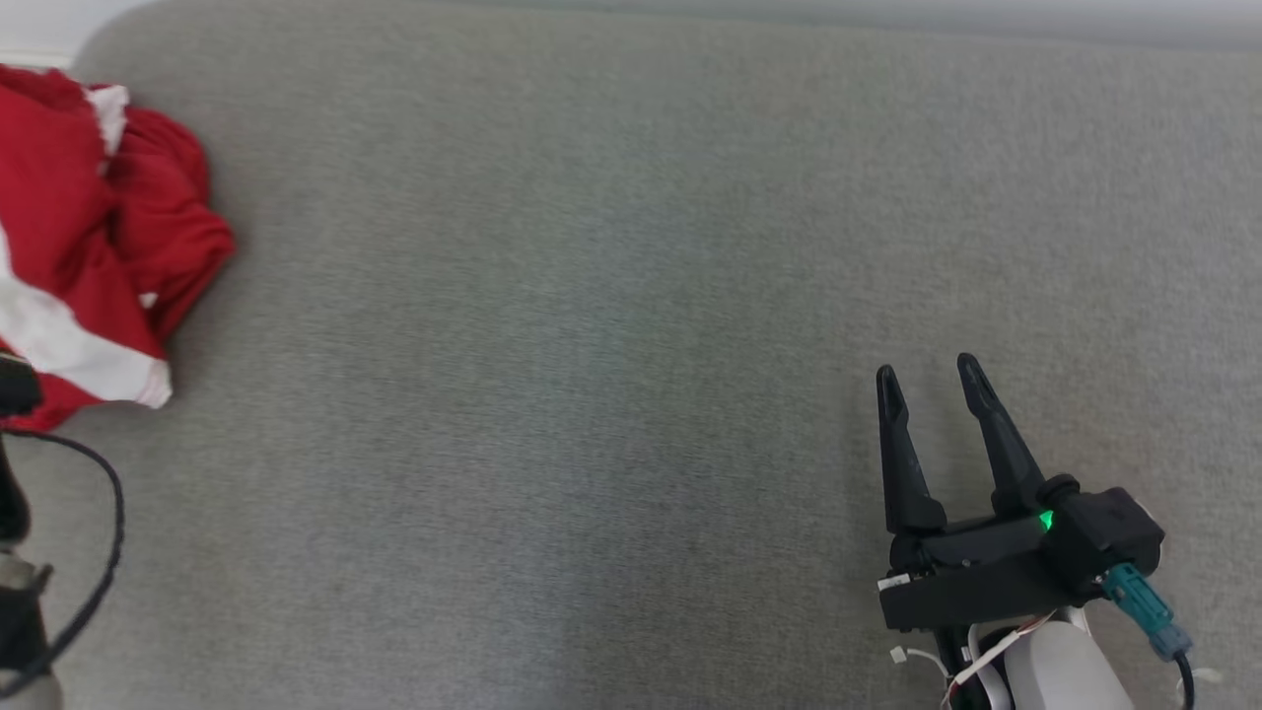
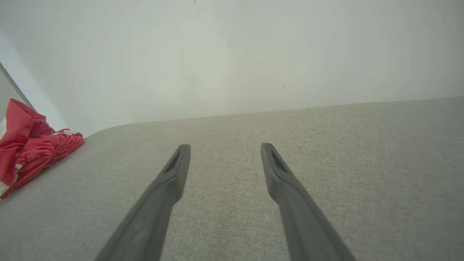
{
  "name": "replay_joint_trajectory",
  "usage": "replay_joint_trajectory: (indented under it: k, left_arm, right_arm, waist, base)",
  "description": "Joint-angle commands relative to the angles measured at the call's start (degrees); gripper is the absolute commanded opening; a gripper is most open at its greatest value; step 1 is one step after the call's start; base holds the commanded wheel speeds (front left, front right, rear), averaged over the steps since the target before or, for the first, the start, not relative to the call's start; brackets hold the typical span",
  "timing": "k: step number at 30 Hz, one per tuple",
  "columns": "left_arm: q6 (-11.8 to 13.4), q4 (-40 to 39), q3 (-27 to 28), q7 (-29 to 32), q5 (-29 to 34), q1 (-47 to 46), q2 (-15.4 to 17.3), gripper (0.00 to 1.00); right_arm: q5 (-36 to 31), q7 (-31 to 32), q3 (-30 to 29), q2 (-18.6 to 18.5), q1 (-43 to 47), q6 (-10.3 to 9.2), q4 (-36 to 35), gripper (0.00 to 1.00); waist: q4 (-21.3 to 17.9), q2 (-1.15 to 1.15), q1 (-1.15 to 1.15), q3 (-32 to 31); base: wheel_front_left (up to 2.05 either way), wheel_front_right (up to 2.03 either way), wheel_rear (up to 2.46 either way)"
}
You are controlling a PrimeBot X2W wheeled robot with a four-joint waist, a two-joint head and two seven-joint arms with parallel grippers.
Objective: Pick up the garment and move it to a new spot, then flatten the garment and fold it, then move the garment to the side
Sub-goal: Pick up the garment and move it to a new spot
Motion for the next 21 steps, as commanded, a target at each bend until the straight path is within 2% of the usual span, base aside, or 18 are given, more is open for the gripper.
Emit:
replay_joint_trajectory:
  k: [1,2,9,17,21]
  left_arm:
    - [-0.04,1.53,-0.71,-0.19,-1.08,-1.05,0.63,1.0]
    - [-0.05,5.6,-2.1,0.48,-2.92,-3.85,3.35,1.0]
    - [-0.06,17.59,-7.49,8.01,-6.59,-9.93,9.87,1.0]
    - [-0.01,28.78,-10.31,19.56,-6.17,-13.7,14.59,1.0]
    - [-0.01,32.22,-11.07,24.01,-6.93,-15.43,15.31,1.0]
  right_arm:
    - [-0.2,-0.03,-0.08,0.0,-0.6,-0.12,-0.33,1.0]
    - [-0.11,-0.02,0.06,0.01,-1.17,-0.12,-0.54,1.0]
    - [0.07,-0.03,0.5,0.0,-2.62,-0.12,-1.31,1.0]
    - [-0.05,-0.03,0.87,0.0,-2.84,-0.12,-2.29,1.0]
    - [-0.24,-0.02,0.8,0.01,-2.64,-0.12,-2.44,1.0]
  waist:
    - [-3.56,-0.01,-0.02,3.81]
    - [-4.13,-0.01,-0.02,4.56]
    - [-5.88,-0.01,-0.02,6.36]
    - [-7.82,-0.01,-0.02,7.23]
    - [-8.17,-0.01,-0.02,7.36]
  base:
    - [0.0,0.0,0.0]
    - [0.0,0.0,0.0]
    - [0.0,0.0,0.0]
    - [0.0,0.0,0.0]
    - [0.0,0.0,0.0]
